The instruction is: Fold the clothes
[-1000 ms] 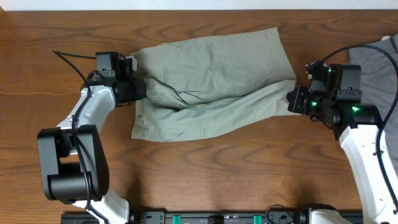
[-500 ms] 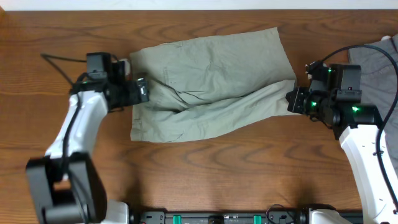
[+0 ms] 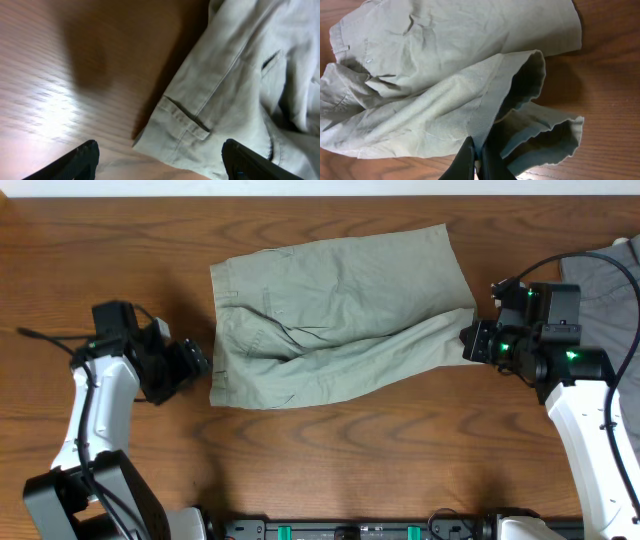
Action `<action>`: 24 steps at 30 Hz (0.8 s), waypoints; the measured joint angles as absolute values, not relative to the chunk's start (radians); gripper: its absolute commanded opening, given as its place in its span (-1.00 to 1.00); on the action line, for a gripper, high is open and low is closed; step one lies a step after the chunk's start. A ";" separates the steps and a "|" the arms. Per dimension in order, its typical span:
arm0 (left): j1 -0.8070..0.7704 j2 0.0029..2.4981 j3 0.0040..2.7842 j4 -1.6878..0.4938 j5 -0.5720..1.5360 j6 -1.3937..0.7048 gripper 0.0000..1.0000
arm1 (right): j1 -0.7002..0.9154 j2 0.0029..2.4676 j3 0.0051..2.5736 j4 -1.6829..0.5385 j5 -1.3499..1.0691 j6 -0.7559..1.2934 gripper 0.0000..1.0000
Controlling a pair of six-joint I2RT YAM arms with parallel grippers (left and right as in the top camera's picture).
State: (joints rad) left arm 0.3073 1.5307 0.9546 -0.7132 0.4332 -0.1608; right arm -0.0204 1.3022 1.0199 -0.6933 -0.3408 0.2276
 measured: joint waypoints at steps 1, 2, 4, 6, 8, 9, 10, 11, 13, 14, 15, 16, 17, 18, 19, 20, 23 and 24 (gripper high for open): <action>0.311 1.532 0.936 -0.705 0.451 -0.150 0.63 | -0.020 1.302 1.020 -0.693 -0.340 0.228 -0.92; 0.314 1.532 0.915 -0.694 0.469 -0.134 0.71 | -0.020 1.302 1.020 -0.693 -0.340 0.228 -0.93; 0.318 1.532 0.879 -0.682 0.496 -0.104 0.78 | -0.020 1.302 1.020 -0.693 -0.340 0.228 -0.92; 0.319 1.532 0.855 -0.673 0.511 -0.078 0.81 | -0.020 1.302 1.020 -0.693 -0.340 0.228 -0.92; 0.319 1.532 0.841 -0.659 0.522 -0.064 0.81 | -0.020 1.302 1.020 -0.693 -0.340 0.228 -0.92; 0.319 1.532 0.836 -0.649 0.525 -0.052 0.81 | -0.020 1.302 1.020 -0.693 -0.340 0.228 -0.92; 0.319 1.532 0.831 -0.633 0.526 -0.044 0.80 | -0.020 1.302 1.020 -0.693 -0.340 0.228 -0.92; 0.319 1.532 0.825 -0.617 0.529 -0.038 0.79 | -0.020 1.302 1.020 -0.693 -0.340 0.228 -0.92; 0.319 1.532 0.806 -0.576 0.533 -0.025 0.73 | -0.020 1.302 1.020 -0.693 -0.340 0.228 -0.93; 0.319 1.532 0.794 -0.556 0.535 -0.023 0.69 | -0.020 1.302 1.020 -0.693 -0.340 0.228 -0.93; 0.319 1.533 0.778 -0.532 0.537 -0.021 0.68 | -0.020 1.302 1.020 -0.693 -0.340 0.228 -0.93; 0.319 1.536 0.765 -0.514 0.540 -0.018 0.67 | -0.020 1.302 1.020 -0.693 -0.340 0.228 -0.93; 0.319 1.543 0.754 -0.504 0.543 -0.017 0.67 | -0.020 1.302 1.020 -0.693 -0.340 0.228 -0.93; 0.319 1.550 0.744 -0.492 0.545 -0.016 0.62 | -0.020 1.302 1.020 -0.693 -0.340 0.228 -0.92; 0.319 1.557 0.738 -0.485 0.551 -0.013 0.59 | -0.020 1.302 1.020 -0.693 -0.340 0.228 -0.92; 0.319 1.564 0.733 -0.475 0.563 -0.002 0.53 | -0.020 1.302 1.020 -0.693 -0.340 0.228 -0.92; 0.319 1.571 0.730 -0.460 0.603 0.015 0.24 | -0.020 1.302 1.020 -0.693 -0.340 0.228 -0.92; 0.319 1.571 0.730 -0.458 0.615 0.025 0.11 | -0.020 1.302 1.020 -0.693 -0.340 0.228 -0.92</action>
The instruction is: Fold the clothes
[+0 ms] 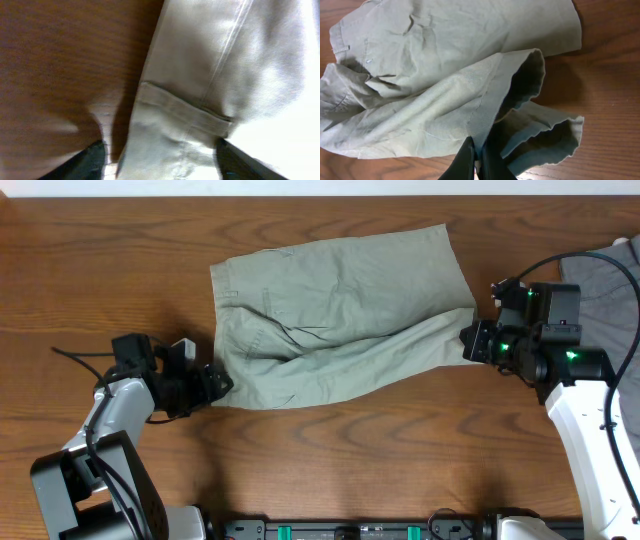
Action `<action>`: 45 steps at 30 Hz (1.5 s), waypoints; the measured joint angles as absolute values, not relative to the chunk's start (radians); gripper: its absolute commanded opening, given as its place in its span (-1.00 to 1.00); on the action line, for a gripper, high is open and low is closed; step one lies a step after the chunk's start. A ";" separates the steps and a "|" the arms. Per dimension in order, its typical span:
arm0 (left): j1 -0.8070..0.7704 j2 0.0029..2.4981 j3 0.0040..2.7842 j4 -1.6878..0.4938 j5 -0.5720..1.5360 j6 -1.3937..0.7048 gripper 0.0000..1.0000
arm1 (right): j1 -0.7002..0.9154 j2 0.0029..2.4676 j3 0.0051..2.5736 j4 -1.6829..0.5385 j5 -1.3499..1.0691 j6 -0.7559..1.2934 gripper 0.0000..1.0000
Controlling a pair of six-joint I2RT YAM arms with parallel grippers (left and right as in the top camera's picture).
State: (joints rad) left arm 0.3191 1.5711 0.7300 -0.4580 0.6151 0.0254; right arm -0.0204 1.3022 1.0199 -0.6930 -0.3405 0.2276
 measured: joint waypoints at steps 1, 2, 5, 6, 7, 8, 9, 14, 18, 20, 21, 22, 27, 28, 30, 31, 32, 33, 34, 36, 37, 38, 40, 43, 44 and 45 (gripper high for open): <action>0.319 1.571 0.730 -0.457 0.626 0.029 -0.07 | -0.020 1.302 1.020 -0.693 -0.340 0.228 -0.92; 0.319 1.571 0.730 -0.456 0.630 0.028 -0.29 | -0.020 1.302 1.020 -0.693 -0.340 0.228 -0.92; 0.319 1.571 0.730 -0.463 0.645 0.039 -0.75 | -0.020 1.302 1.020 -0.693 -0.340 0.228 -0.92; 0.319 1.571 0.730 -0.469 0.647 0.040 -0.83 | -0.020 1.302 1.020 -0.693 -0.340 0.228 -0.92; 0.319 1.571 0.730 -0.476 0.649 0.044 -0.88 | -0.020 1.302 1.020 -0.693 -0.340 0.228 -0.92; 0.319 1.571 0.730 -0.486 0.651 0.049 -0.88 | -0.020 1.302 1.020 -0.693 -0.340 0.228 -0.92; 0.319 1.571 0.730 -0.498 0.653 0.052 -0.88 | -0.020 1.302 1.020 -0.692 -0.340 0.228 -0.92; 0.319 1.571 0.730 -0.546 0.655 0.053 -0.88 | -0.020 1.302 1.020 -0.688 -0.340 0.228 -0.91; 0.319 1.571 0.730 -0.550 0.656 0.055 -0.48 | -0.020 1.302 1.020 -0.688 -0.340 0.228 -0.92; 0.319 1.571 0.730 -0.554 0.656 0.056 -0.34 | -0.020 1.302 1.020 -0.688 -0.340 0.228 -0.92; 0.319 1.571 0.730 -0.559 0.656 0.054 -0.32 | -0.020 1.302 1.020 -0.688 -0.340 0.228 -0.92; 0.319 1.571 0.730 -0.562 0.656 0.054 -0.31 | -0.020 1.302 1.020 -0.688 -0.340 0.228 -0.92; 0.319 1.571 0.730 -0.586 0.656 0.069 -0.31 | -0.020 1.302 1.020 -0.687 -0.340 0.228 -0.92; 0.319 1.571 0.729 -0.587 0.656 0.073 -0.31 | -0.020 1.302 1.020 -0.687 -0.340 0.228 -0.92; 0.319 1.571 0.726 -0.587 0.656 0.079 -0.32 | -0.020 1.302 1.020 -0.687 -0.340 0.228 -0.92; 0.319 1.571 0.722 -0.587 0.655 0.080 -0.31 | -0.020 1.302 1.020 -0.687 -0.340 0.228 -0.91; 0.319 1.571 0.716 -0.584 0.653 0.081 -0.32 | -0.020 1.302 1.020 -0.687 -0.340 0.228 -0.92; 0.319 1.571 0.710 -0.583 0.650 0.081 -0.31 | -0.020 1.302 1.020 -0.687 -0.340 0.228 -0.91; 0.320 1.571 0.701 -0.582 0.643 0.083 -0.32 | -0.020 1.302 1.020 -0.686 -0.340 0.228 -0.92; 0.320 1.571 0.681 -0.582 0.620 0.083 -0.42 | -0.020 1.302 1.020 -0.685 -0.340 0.228 -0.91; 0.320 1.571 0.676 -0.582 0.612 0.082 -0.49 | -0.020 1.302 1.020 -0.684 -0.340 0.228 -0.92; 0.320 1.571 0.672 -0.579 0.601 0.082 -0.59 | -0.020 1.302 1.020 -0.683 -0.340 0.228 -0.92; 0.320 1.571 0.668 -0.571 0.591 0.079 -0.84 | -0.020 1.302 1.020 -0.683 -0.340 0.228 -0.92; 0.320 1.571 0.667 -0.552 0.585 0.082 -0.88 | -0.020 1.302 1.020 -0.683 -0.340 0.228 -0.92; 0.320 1.571 0.667 -0.551 0.588 0.079 -0.88 | -0.020 1.302 1.020 -0.683 -0.340 0.228 -0.92; 0.320 1.571 0.667 -0.552 0.592 0.076 -0.88 | -0.020 1.302 1.020 -0.683 -0.340 0.228 -0.92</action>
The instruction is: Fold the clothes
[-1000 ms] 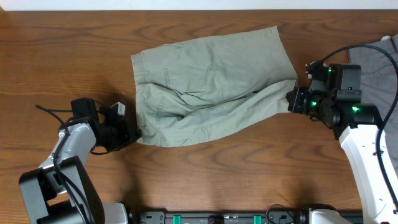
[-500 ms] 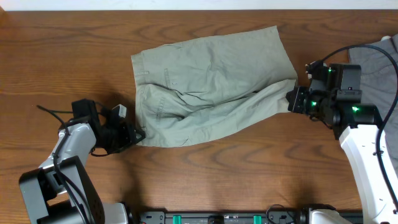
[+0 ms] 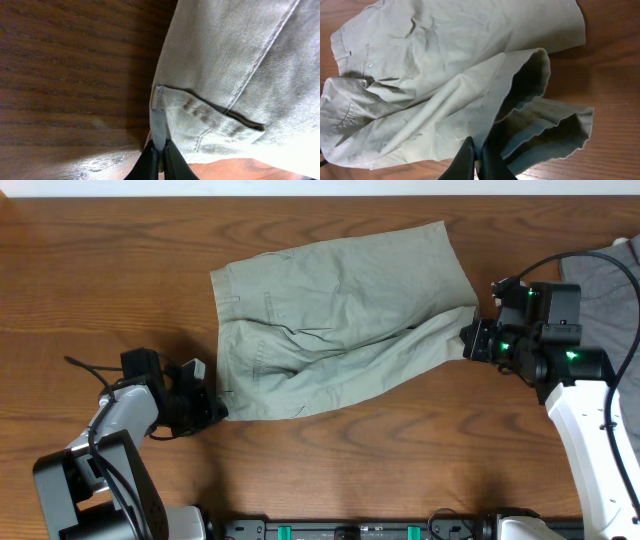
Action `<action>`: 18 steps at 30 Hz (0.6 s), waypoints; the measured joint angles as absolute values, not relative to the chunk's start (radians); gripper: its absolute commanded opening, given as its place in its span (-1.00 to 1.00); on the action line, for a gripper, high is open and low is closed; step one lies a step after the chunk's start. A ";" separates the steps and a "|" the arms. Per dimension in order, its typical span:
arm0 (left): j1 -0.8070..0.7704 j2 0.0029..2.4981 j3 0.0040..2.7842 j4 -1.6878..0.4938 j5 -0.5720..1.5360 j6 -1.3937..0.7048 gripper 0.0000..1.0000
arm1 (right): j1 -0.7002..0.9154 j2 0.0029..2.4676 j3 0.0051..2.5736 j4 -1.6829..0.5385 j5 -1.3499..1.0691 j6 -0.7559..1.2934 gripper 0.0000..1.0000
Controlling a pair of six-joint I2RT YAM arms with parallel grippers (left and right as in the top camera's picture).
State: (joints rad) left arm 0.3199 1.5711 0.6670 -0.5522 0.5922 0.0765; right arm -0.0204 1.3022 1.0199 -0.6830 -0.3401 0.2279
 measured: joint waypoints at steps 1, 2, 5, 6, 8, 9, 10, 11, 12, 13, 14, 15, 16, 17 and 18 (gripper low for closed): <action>0.320 1.571 0.667 -0.552 0.600 0.072 -0.88 | -0.020 1.302 1.020 -0.683 -0.340 0.228 -0.93; 0.320 1.571 0.667 -0.553 0.609 0.067 -0.88 | -0.020 1.302 1.020 -0.683 -0.340 0.228 -0.93; 0.320 1.571 0.673 -0.592 0.652 0.052 -0.88 | -0.020 1.302 1.020 -0.678 -0.340 0.228 -0.95; 0.321 1.569 0.685 -0.624 0.668 0.049 -0.88 | -0.020 1.302 1.020 -0.674 -0.340 0.228 -0.96; 0.327 1.556 0.717 -0.683 0.691 0.047 -0.88 | -0.020 1.302 1.020 -0.668 -0.340 0.228 -0.97; 0.336 1.540 0.741 -0.710 0.702 0.047 -0.88 | -0.020 1.302 1.020 -0.668 -0.340 0.228 -0.97; 0.344 1.526 0.762 -0.736 0.707 0.046 -0.88 | -0.020 1.302 1.020 -0.669 -0.340 0.228 -0.97; 0.358 1.500 0.792 -0.765 0.714 0.044 -0.88 | -0.020 1.302 1.020 -0.670 -0.339 0.228 -0.97; 0.369 1.478 0.815 -0.781 0.719 0.044 -0.88 | -0.020 1.302 1.020 -0.673 -0.339 0.228 -0.97; 0.386 1.446 0.844 -0.803 0.724 0.043 -0.88 | -0.020 1.302 1.020 -0.677 -0.333 0.228 -0.97; 0.402 1.417 0.869 -0.818 0.730 0.042 -0.88 | -0.020 1.302 1.020 -0.680 -0.327 0.228 -0.97; 0.422 1.378 0.900 -0.836 0.733 0.041 -0.88 | -0.020 1.302 1.020 -0.682 -0.318 0.228 -0.97; 0.436 1.351 0.920 -0.846 0.734 0.041 -0.89 | -0.020 1.302 1.020 -0.681 -0.312 0.228 -0.98; 0.454 1.319 0.943 -0.859 0.735 0.041 -0.88 | -0.020 1.302 1.020 -0.677 -0.310 0.224 -0.98; 0.470 1.288 0.965 -0.869 0.736 0.041 -0.88 | -0.020 1.302 1.020 -0.667 -0.311 0.215 -0.97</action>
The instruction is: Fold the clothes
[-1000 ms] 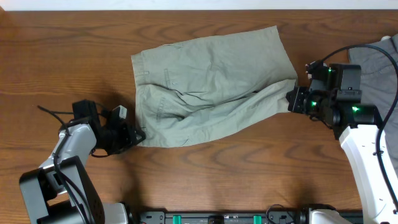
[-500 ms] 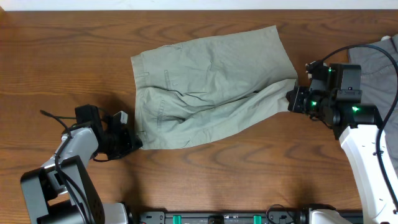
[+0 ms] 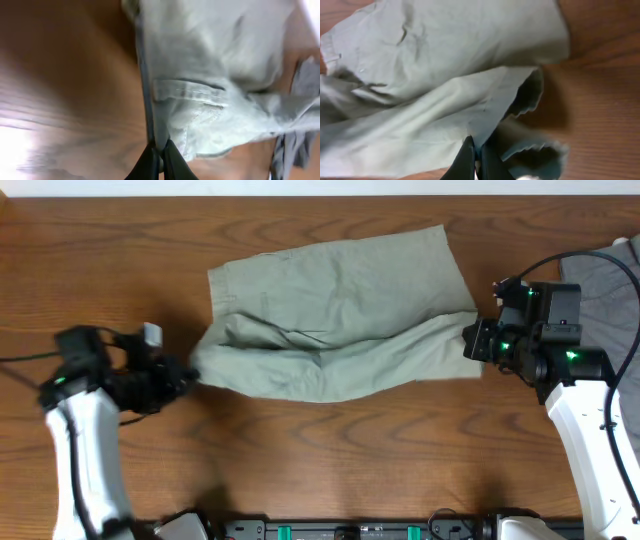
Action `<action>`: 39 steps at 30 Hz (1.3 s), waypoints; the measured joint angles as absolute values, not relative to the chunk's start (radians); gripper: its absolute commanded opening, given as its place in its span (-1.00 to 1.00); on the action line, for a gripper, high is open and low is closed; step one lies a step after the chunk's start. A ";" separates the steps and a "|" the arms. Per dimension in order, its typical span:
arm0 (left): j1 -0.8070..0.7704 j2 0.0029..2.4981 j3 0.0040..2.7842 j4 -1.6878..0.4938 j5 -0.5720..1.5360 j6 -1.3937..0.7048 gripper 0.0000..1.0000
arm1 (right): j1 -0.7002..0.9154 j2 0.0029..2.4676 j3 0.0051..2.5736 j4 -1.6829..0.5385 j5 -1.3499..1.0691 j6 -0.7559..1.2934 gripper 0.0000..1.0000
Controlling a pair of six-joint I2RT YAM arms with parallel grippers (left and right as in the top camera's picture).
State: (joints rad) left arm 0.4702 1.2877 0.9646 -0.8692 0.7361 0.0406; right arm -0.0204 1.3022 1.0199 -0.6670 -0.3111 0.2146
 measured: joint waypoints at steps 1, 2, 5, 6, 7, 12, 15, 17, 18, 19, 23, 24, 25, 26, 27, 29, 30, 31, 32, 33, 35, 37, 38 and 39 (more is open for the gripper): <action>0.488 1.253 0.989 -0.878 0.738 0.040 -0.89 | -0.020 1.302 1.020 -0.650 -0.320 0.190 -0.97; 0.500 1.224 1.010 -0.883 0.738 0.040 -0.88 | -0.020 1.302 1.020 -0.637 -0.329 0.169 -0.97; 0.515 1.145 1.062 -0.889 0.737 0.037 -0.88 | -0.020 1.302 1.020 -0.612 -0.377 0.091 -0.98; 0.514 1.127 1.075 -0.890 0.738 0.037 -0.88 | -0.020 1.302 1.020 -0.611 -0.388 0.079 -0.98; 0.515 1.107 1.085 -0.890 0.737 0.036 -0.87 | -0.021 1.302 1.020 -0.612 -0.431 0.046 -0.97; 0.515 1.058 1.097 -0.896 0.726 0.027 -0.88 | -0.020 1.301 1.020 -0.617 -0.621 -0.077 -0.98; 0.516 1.063 1.097 -0.891 0.721 0.018 -0.88 | -0.027 1.301 1.020 -0.623 -0.682 -0.094 -0.98; 0.516 1.063 1.097 -0.890 0.718 0.010 -0.88 | -0.031 1.300 1.020 -0.608 -0.759 -0.120 -0.98; 0.516 1.064 1.101 -0.892 0.718 0.004 -0.88 | -0.035 1.300 1.020 -0.596 -0.766 -0.099 -0.97; 0.516 1.065 1.110 -0.893 0.718 0.002 -0.88 | -0.040 1.299 1.020 -0.599 -0.744 -0.061 -0.98; 0.516 1.066 1.172 -0.894 0.706 -0.003 -0.88 | -0.076 1.298 1.020 -0.654 -0.578 0.076 -0.97; 0.516 1.066 1.196 -0.896 0.697 -0.004 -0.88 | -0.083 1.298 1.020 -0.669 -0.537 0.102 -0.97; 0.516 1.066 1.218 -0.897 0.689 -0.004 -0.88 | -0.088 1.298 1.020 -0.683 -0.507 0.120 -0.97; 0.516 1.065 1.241 -0.904 0.677 -0.004 -0.88 | -0.092 1.298 1.020 -0.697 -0.487 0.132 -0.97; 0.515 1.065 1.255 -0.908 0.672 -0.004 -0.87 | -0.096 1.298 1.020 -0.712 -0.469 0.146 -0.97; 0.515 1.063 1.272 -0.917 0.665 -0.004 -0.88 | -0.099 1.298 1.020 -0.735 -0.451 0.162 -0.98; 0.515 1.062 1.273 -0.919 0.662 -0.004 -0.88 | -0.099 1.298 1.020 -0.743 -0.455 0.167 -0.97; 0.515 1.062 1.273 -0.925 0.653 -0.004 -0.88 | -0.099 1.298 1.020 -0.747 -0.466 0.163 -0.97; 0.515 1.063 1.273 -0.927 0.648 -0.004 -0.88 | -0.099 1.298 1.020 -0.751 -0.481 0.152 -0.98; 0.515 1.065 1.273 -0.929 0.643 -0.004 -0.88 | -0.099 1.298 1.020 -0.759 -0.503 0.138 -0.97; 0.516 1.065 1.273 -0.931 0.635 -0.004 -0.88 | -0.100 1.298 1.020 -0.783 -0.541 0.112 -0.97; 0.515 1.065 1.273 -0.931 0.628 -0.004 -0.88 | -0.101 1.298 1.020 -0.805 -0.566 0.089 -0.93; 0.516 1.065 1.273 -0.931 0.625 -0.004 -0.88 | -0.101 1.298 1.020 -0.813 -0.574 0.080 -0.90; 0.516 1.065 1.273 -0.932 0.624 -0.004 -0.88 | -0.101 1.298 1.020 -0.819 -0.580 0.070 -0.88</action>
